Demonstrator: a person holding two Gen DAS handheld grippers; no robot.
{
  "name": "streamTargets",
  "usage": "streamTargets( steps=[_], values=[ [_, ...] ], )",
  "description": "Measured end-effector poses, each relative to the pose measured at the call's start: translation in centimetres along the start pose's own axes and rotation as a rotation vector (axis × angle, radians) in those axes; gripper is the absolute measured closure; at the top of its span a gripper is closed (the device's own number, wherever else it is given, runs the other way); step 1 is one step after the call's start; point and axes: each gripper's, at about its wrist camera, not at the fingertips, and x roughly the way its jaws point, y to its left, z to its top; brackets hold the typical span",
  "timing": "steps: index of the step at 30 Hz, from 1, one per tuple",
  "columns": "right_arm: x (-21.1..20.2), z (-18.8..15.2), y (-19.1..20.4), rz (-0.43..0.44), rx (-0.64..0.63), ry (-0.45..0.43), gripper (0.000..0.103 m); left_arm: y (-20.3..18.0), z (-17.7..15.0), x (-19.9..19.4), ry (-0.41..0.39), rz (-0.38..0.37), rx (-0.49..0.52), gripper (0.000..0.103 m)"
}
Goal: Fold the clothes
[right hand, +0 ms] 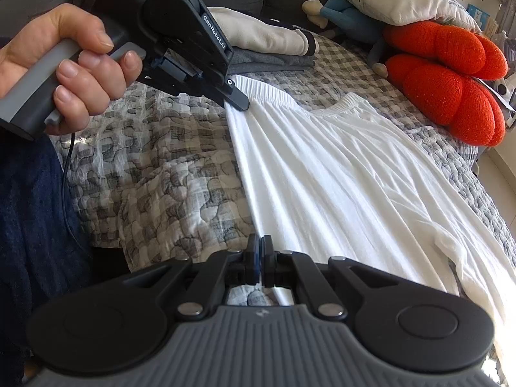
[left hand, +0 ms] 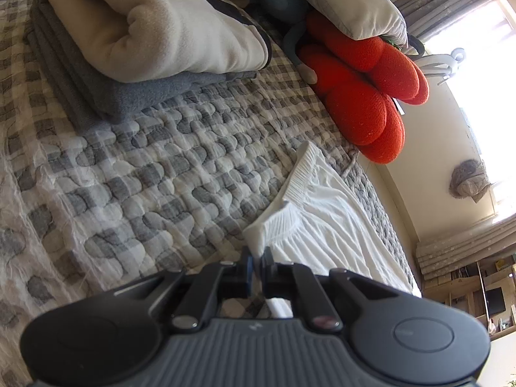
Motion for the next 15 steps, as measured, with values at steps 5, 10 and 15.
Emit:
streamTargets(
  steps=[5, 10, 15],
  values=[
    [0.1, 0.2, 0.0, 0.015, 0.014, 0.001, 0.102, 0.3, -0.2, -0.4, -0.001, -0.005, -0.012, 0.098],
    [0.3, 0.1, -0.2, 0.042, 0.023, 0.009, 0.096, 0.5, -0.2, 0.0, 0.030, 0.027, -0.006, 0.098],
    [-2.1, 0.3, -3.5, 0.054, 0.126, -0.054, 0.095, 0.6, -0.2, 0.0, 0.034, 0.038, -0.002, 0.098]
  ],
)
